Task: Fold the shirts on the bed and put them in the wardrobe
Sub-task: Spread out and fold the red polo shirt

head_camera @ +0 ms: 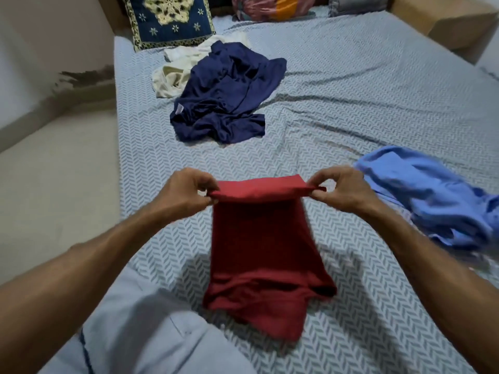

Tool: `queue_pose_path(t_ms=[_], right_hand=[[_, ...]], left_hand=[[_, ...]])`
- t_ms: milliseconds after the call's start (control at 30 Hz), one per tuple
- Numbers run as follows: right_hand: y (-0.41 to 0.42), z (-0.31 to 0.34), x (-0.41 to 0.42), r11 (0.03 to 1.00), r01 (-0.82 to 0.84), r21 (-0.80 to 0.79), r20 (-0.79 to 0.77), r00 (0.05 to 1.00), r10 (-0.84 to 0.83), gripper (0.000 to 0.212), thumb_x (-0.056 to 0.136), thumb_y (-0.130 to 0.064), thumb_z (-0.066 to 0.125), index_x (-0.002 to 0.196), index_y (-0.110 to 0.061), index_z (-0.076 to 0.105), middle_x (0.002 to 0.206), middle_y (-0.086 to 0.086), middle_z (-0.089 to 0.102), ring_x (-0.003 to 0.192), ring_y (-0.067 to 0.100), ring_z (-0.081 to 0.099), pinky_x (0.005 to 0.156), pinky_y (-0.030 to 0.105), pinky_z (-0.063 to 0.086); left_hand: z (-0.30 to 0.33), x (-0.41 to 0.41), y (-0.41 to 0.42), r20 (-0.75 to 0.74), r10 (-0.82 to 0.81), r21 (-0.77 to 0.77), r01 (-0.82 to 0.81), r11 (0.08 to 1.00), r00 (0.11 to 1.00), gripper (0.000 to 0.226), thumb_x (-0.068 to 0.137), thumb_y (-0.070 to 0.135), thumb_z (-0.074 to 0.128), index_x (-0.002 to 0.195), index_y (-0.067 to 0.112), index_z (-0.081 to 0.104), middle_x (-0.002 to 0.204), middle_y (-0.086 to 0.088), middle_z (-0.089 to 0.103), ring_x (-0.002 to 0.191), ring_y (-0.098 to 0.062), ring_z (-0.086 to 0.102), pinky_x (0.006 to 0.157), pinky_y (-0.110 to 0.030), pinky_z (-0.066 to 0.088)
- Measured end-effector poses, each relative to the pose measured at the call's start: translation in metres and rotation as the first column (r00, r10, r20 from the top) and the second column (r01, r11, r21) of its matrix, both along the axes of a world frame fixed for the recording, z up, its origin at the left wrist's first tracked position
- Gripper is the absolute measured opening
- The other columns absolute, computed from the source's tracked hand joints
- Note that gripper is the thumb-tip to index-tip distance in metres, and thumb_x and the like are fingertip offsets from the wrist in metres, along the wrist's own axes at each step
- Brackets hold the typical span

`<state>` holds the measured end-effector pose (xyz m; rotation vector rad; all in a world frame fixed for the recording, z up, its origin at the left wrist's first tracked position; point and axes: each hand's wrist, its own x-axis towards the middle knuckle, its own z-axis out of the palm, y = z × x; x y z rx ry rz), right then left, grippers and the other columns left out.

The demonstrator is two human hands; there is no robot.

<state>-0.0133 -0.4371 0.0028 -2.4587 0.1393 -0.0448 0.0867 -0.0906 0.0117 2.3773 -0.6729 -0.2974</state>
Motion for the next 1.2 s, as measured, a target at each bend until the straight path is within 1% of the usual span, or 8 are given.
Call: queue_pose_path(t_ms=[167, 333, 500, 600, 700, 867, 1033, 1200], right_hand=[[0.025, -0.03, -0.098, 0.988, -0.121, -0.091, 0.103, 0.986, 0.13, 0.015, 0.062, -0.039, 0.064, 0.076, -0.033, 0.069, 0.078, -0.027, 0.065, 0.086, 0.005, 0.063, 0.083, 0.056, 0.047], [0.041, -0.062, -0.158, 0.959, -0.213, -0.186, 0.113, 0.965, 0.236, 0.015, 0.059, -0.038, 0.059, 0.072, -0.033, 0.063, 0.076, -0.02, 0.062, 0.089, 0.008, 0.061, 0.08, 0.041, 0.028], [0.045, -0.093, -0.171, 0.895, -0.318, -0.311, -0.12, 0.948, 0.295, 0.021, 0.062, -0.043, 0.061, 0.081, -0.035, 0.064, 0.078, -0.027, 0.05, 0.095, 0.008, 0.058, 0.076, 0.035, 0.019], [0.046, -0.084, -0.158, 0.956, -0.213, -0.2, -0.141, 0.972, 0.187, 0.027, 0.072, -0.058, 0.065, 0.084, -0.035, 0.07, 0.081, -0.023, 0.063, 0.089, 0.002, 0.058, 0.081, 0.037, 0.038], [0.046, -0.071, -0.118, 0.982, 0.15, 0.115, -0.093, 0.986, -0.14, 0.021, 0.082, -0.045, 0.077, 0.091, -0.027, 0.072, 0.085, -0.014, 0.07, 0.082, 0.003, 0.065, 0.078, 0.021, 0.048], [0.034, -0.086, -0.031, 0.747, 0.545, 0.381, -0.382, 0.828, -0.41, 0.053, 0.063, -0.069, 0.07, 0.073, -0.018, 0.063, 0.067, -0.003, 0.068, 0.071, 0.023, 0.072, 0.075, 0.047, 0.062], [0.03, -0.089, 0.008, 0.689, 0.621, 0.373, -0.504, 0.759, -0.412, 0.037, 0.082, -0.032, 0.076, 0.06, -0.014, 0.053, 0.065, 0.012, 0.057, 0.06, 0.029, 0.062, 0.036, 0.021, 0.037], [0.033, -0.108, 0.011, 0.822, 0.566, 0.059, -0.385, 0.773, -0.504, 0.031, 0.082, -0.04, 0.067, 0.064, -0.016, 0.059, 0.066, 0.004, 0.063, 0.074, 0.029, 0.062, 0.065, 0.032, 0.044]], left_hand=[[-0.022, -0.086, 0.027, 0.1, -0.18, 0.017, 0.179, 0.984, 0.978, 0.028, 0.068, -0.002, 0.082, 0.078, 0.023, 0.076, 0.071, 0.025, 0.066, 0.076, 0.002, 0.064, 0.074, -0.008, 0.046], [-0.049, -0.133, 0.041, 0.093, -0.333, 0.1, 0.324, 0.941, 0.938, 0.035, 0.054, -0.005, 0.072, 0.075, 0.023, 0.07, 0.076, 0.012, 0.065, 0.072, -0.003, 0.059, 0.066, -0.018, 0.048], [-0.078, -0.149, 0.041, -0.059, -0.385, 0.218, 0.388, 0.895, 0.921, 0.026, 0.064, 0.012, 0.066, 0.084, 0.026, 0.073, 0.084, 0.006, 0.064, 0.076, -0.01, 0.06, 0.067, -0.018, 0.043], [-0.077, -0.143, 0.036, -0.169, -0.187, 0.145, 0.212, 0.966, 0.968, 0.023, 0.067, 0.025, 0.067, 0.088, 0.03, 0.076, 0.086, 0.012, 0.07, 0.079, -0.004, 0.063, 0.073, -0.017, 0.048], [-0.076, -0.115, 0.023, -0.208, 0.166, -0.006, -0.171, 0.985, 0.964, 0.014, 0.082, 0.027, 0.074, 0.095, 0.032, 0.073, 0.088, 0.014, 0.072, 0.079, -0.002, 0.067, 0.075, -0.022, 0.054], [-0.08, -0.059, -0.011, -0.538, 0.515, -0.04, -0.63, 0.776, 0.668, 0.021, 0.088, 0.037, 0.076, 0.094, 0.018, 0.068, 0.081, -0.004, 0.068, 0.065, -0.02, 0.065, 0.063, -0.042, 0.061], [-0.086, -0.028, -0.031, -0.621, 0.611, 0.045, -0.756, 0.653, 0.491, 0.02, 0.085, 0.025, 0.079, 0.078, 0.011, 0.067, 0.071, -0.006, 0.065, 0.062, -0.022, 0.058, 0.046, -0.025, 0.041], [-0.106, -0.023, -0.035, -0.378, 0.695, 0.045, -0.737, 0.674, 0.612, 0.014, 0.086, 0.026, 0.074, 0.08, 0.022, 0.063, 0.081, -0.001, 0.069, 0.079, -0.025, 0.068, 0.068, -0.035, 0.059]])
